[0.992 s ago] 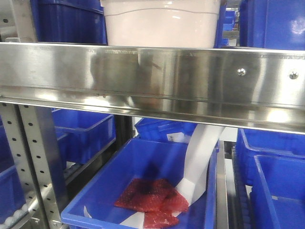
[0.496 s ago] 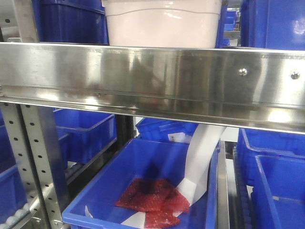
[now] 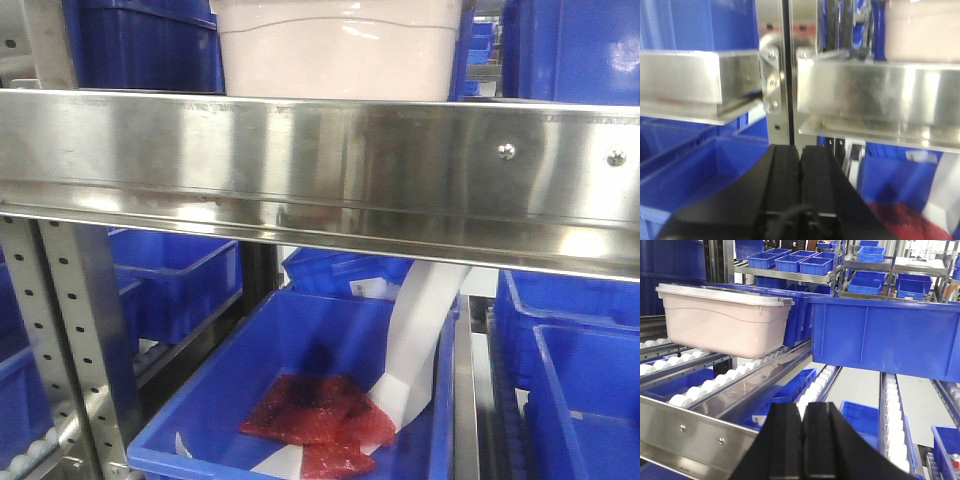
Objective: Grab white bin and place on right shelf
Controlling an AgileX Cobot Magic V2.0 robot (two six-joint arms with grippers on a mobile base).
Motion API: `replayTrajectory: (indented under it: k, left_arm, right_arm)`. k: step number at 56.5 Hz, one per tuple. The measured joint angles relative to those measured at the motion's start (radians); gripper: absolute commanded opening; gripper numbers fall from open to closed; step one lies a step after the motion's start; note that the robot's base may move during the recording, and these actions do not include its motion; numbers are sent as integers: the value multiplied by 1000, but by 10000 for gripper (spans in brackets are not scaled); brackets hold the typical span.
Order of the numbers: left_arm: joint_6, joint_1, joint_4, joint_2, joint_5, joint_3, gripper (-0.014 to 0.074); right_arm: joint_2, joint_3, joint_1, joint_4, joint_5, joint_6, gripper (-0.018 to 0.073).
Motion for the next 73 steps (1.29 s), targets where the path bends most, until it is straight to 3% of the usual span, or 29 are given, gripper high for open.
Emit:
replayTrajectory:
  k: [53, 64, 73]
  left_arm:
    - [0, 0, 0, 0, -12, 2, -119]
    - [0, 0, 0, 0, -12, 2, -120]
    - [0, 0, 0, 0, -12, 2, -120]
  right_arm:
    - [0, 25, 0, -2, -15, 2, 74]
    - [0, 152, 0, -7, -152, 12, 74]
    - [0, 292, -2, -144, -317, 185, 74]
